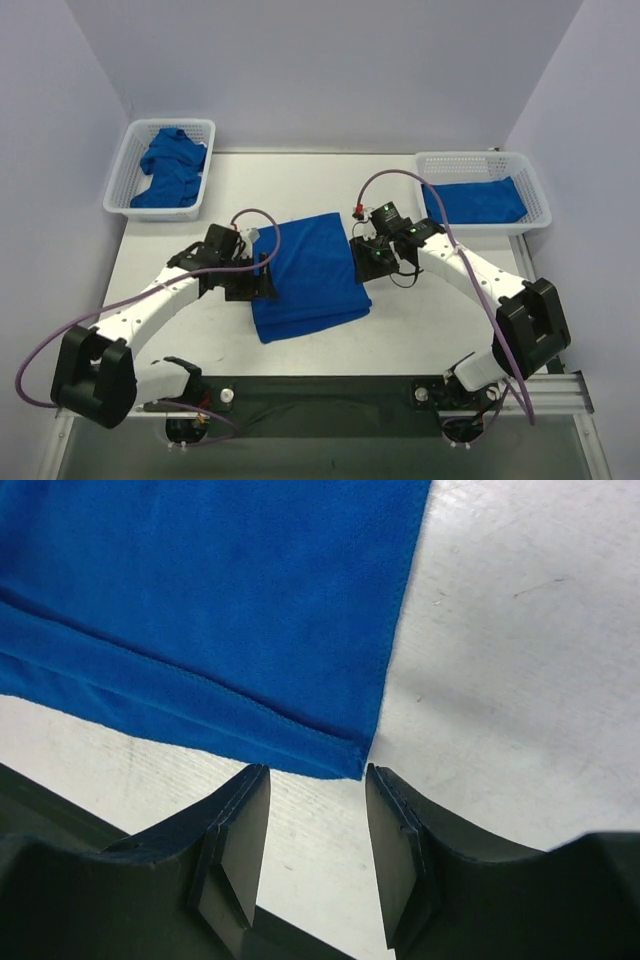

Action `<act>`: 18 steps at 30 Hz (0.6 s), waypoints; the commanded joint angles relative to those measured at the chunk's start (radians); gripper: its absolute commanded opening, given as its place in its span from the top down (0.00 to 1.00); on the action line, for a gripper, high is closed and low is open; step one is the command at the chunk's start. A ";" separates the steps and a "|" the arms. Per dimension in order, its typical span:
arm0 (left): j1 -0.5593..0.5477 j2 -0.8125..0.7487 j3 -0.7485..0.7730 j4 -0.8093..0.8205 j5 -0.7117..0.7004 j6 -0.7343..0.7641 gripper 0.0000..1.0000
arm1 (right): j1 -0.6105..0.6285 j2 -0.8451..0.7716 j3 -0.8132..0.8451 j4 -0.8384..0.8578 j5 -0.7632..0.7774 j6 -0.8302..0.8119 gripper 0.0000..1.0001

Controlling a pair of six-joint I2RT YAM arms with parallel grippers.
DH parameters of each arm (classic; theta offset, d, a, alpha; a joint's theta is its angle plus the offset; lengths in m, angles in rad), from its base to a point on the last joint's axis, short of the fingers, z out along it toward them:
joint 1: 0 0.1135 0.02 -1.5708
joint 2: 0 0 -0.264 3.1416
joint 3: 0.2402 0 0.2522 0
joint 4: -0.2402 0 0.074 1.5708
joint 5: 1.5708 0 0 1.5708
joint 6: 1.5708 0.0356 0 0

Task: Fold and stack the towels
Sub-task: Fold the towel

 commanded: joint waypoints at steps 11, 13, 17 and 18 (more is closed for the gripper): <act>-0.080 0.245 0.092 0.060 -0.091 0.161 0.18 | 0.017 -0.013 -0.051 0.023 0.014 -0.024 0.36; -0.100 0.257 0.091 0.059 -0.083 0.161 0.18 | 0.016 -0.014 -0.058 0.030 0.020 -0.019 0.36; -0.126 0.260 0.082 0.059 -0.073 0.153 0.20 | 0.016 -0.020 -0.067 0.038 0.035 -0.012 0.29; -0.128 0.260 0.079 0.053 -0.071 0.150 0.21 | 0.016 -0.023 -0.069 0.041 0.038 -0.012 0.29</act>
